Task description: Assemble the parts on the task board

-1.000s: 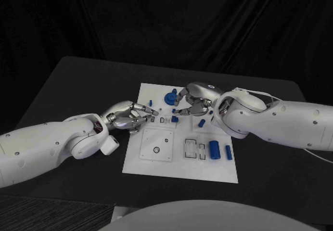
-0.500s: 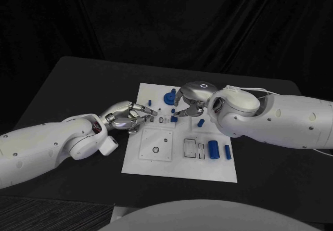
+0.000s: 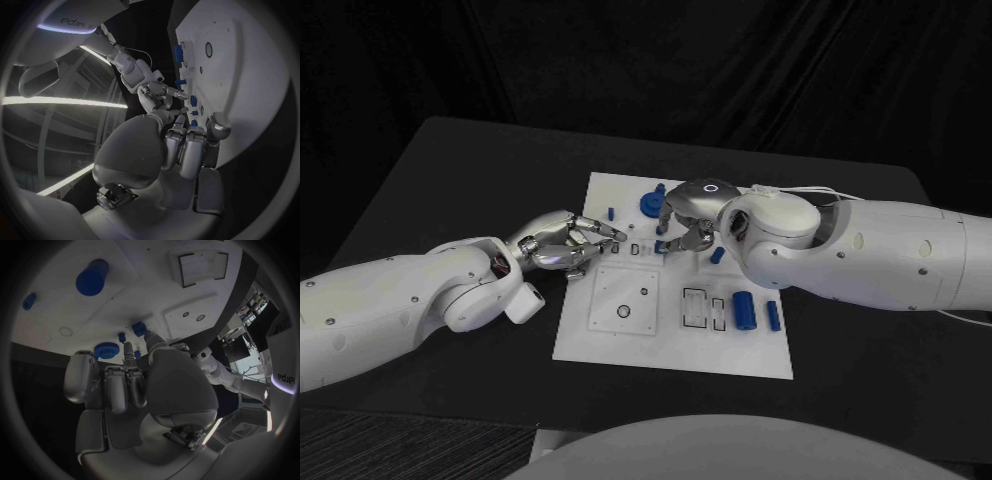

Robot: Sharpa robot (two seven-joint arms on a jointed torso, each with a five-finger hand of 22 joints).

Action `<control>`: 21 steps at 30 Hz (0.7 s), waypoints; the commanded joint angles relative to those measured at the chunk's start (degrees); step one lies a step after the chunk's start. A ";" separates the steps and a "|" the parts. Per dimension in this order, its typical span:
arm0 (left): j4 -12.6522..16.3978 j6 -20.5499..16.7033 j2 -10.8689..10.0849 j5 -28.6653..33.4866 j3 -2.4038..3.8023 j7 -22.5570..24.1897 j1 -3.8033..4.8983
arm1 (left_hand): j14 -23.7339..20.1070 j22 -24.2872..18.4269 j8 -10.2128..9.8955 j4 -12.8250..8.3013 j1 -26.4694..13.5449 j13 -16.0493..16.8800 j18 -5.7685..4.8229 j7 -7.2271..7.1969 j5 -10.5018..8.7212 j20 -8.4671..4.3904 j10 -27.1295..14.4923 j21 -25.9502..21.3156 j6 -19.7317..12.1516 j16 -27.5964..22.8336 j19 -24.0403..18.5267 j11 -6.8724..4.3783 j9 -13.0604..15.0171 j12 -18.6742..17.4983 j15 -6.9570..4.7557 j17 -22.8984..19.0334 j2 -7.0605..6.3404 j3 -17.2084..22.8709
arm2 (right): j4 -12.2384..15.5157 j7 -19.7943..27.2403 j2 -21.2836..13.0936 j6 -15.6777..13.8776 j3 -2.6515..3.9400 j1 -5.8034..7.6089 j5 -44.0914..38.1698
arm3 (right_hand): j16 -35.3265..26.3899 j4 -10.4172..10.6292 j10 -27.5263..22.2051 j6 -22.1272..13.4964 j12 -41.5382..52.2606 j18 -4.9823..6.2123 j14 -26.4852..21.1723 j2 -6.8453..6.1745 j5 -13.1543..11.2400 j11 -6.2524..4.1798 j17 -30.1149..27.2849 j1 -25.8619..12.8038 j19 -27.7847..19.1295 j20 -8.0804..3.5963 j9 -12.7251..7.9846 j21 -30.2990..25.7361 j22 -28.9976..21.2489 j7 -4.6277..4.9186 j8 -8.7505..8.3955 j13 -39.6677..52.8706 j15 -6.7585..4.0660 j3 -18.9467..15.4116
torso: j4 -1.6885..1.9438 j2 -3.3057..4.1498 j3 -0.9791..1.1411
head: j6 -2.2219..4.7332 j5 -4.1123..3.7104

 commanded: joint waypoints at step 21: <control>0.08 1.47 -0.09 0.07 0.04 0.01 -0.09 | 5.75 -0.24 0.08 -0.62 -1.52 10.69 0.18 1.38 -0.60 -0.23 1.18 0.11 1.35 -0.51 -0.94 -0.18 1.03 0.60 -0.18 15.78 -0.35 2.71 | -1.25 -0.66 1.98 2.51 0.03 -1.41 -1.15 | 1.42 -0.82 5.67 1.55 0.95 -0.50 6.01 -0.26 8.11 0.68 15.37 -0.75 0.01 0.25 -0.68 0.76 10.65 -0.07 -0.99 15.53 -0.08 0.77 | -0.05 -0.04 -0.02 | 0.00 0.01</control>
